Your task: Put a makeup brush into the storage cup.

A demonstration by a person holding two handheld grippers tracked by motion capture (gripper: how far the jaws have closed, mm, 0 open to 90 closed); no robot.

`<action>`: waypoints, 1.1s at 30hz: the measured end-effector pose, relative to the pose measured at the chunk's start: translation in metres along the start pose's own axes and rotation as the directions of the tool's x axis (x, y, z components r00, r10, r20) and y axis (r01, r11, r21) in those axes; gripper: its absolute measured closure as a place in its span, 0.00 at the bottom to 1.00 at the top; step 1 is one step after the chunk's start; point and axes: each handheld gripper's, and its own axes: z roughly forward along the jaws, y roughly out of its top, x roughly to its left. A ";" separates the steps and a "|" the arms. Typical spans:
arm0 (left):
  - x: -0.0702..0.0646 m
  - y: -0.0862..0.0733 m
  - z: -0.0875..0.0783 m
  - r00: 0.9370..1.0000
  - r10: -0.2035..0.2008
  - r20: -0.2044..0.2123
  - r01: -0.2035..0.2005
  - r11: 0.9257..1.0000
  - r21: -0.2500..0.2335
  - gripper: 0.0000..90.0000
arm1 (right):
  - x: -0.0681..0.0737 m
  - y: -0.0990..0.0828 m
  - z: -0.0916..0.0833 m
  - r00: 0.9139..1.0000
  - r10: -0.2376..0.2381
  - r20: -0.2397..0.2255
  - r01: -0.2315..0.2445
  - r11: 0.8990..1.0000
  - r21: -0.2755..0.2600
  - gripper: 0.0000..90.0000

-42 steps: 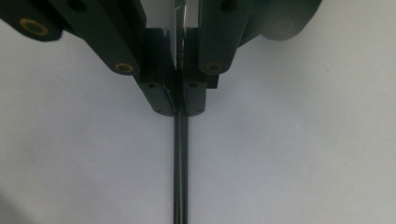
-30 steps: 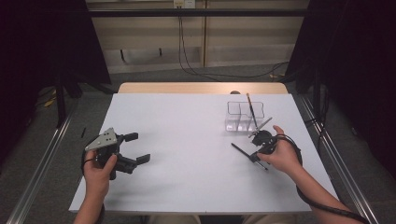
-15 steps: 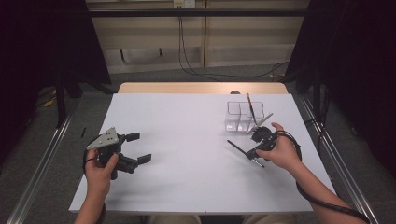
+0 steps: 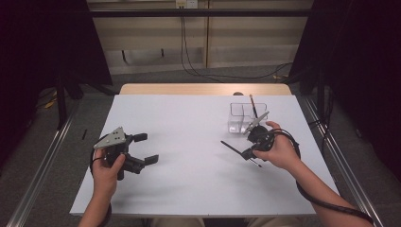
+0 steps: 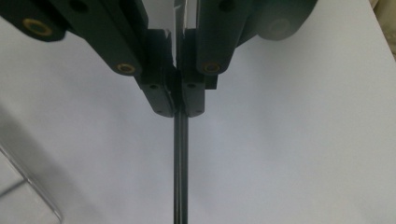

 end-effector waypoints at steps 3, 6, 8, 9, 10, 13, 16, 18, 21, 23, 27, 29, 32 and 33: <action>0.000 0.002 0.003 1.000 0.005 0.006 -0.006 1.000 0.002 0.00 | 0.004 0.004 0.000 1.000 -0.022 0.000 0.022 1.000 -0.002 0.94; -0.001 0.003 0.006 1.000 0.007 0.010 -0.007 1.000 0.007 0.00 | 0.009 0.008 0.001 0.999 -0.043 -0.013 0.043 0.999 -0.006 0.94; -0.002 0.004 0.008 1.000 0.007 0.014 -0.007 1.000 0.008 0.00 | 0.012 0.011 0.001 0.998 -0.060 -0.016 0.060 0.998 -0.004 0.94; -0.002 0.004 0.008 1.000 0.007 0.016 -0.007 1.000 0.008 0.00 | 0.015 0.013 0.002 0.997 -0.075 -0.022 0.075 0.997 -0.004 0.94; -0.001 0.004 0.009 1.000 0.010 0.020 -0.010 1.000 0.011 0.00 | 0.017 0.014 0.002 0.997 -0.081 -0.020 0.081 0.997 -0.003 0.94; -0.001 0.004 0.011 1.000 0.001 0.025 -0.001 1.000 0.013 0.00 | 0.021 0.019 0.003 0.993 -0.112 -0.029 0.112 0.994 -0.001 0.94; -0.002 0.004 0.013 1.000 0.000 0.030 -0.001 1.000 0.020 0.00 | 0.025 0.023 0.004 0.991 -0.129 -0.040 0.129 0.992 -0.007 0.94; -0.002 0.005 0.014 0.999 0.005 0.031 -0.006 1.000 0.024 0.00 | 0.027 0.025 0.006 0.989 -0.141 -0.047 0.141 0.990 -0.010 0.94; -0.002 0.006 0.015 0.999 0.000 0.038 -0.001 1.000 0.024 0.00 | 0.031 0.028 0.009 0.986 -0.157 -0.064 0.157 0.988 -0.010 0.94; -0.002 0.007 0.016 0.999 -0.001 0.040 0.000 1.000 0.025 0.00 | 0.033 0.029 0.010 0.983 -0.171 -0.067 0.171 0.985 -0.008 0.94; -0.002 0.008 0.017 0.999 0.001 0.044 -0.002 1.000 0.026 0.00 | 0.036 0.032 0.011 0.980 -0.188 -0.072 0.187 0.982 -0.020 0.94; -0.003 0.010 0.018 0.999 0.005 0.049 -0.006 1.000 0.028 0.00 | 0.038 0.032 0.011 0.978 -0.191 -0.079 0.190 0.982 -0.019 0.94; -0.004 0.013 0.022 0.998 0.011 0.066 -0.013 0.999 0.036 0.00 | 0.039 0.034 0.011 0.976 -0.203 -0.082 0.202 0.979 -0.024 0.94; -0.004 0.014 0.023 0.998 0.012 0.069 -0.015 0.999 0.038 0.00 | 0.039 0.034 0.011 0.975 -0.204 -0.082 0.203 0.979 -0.024 0.94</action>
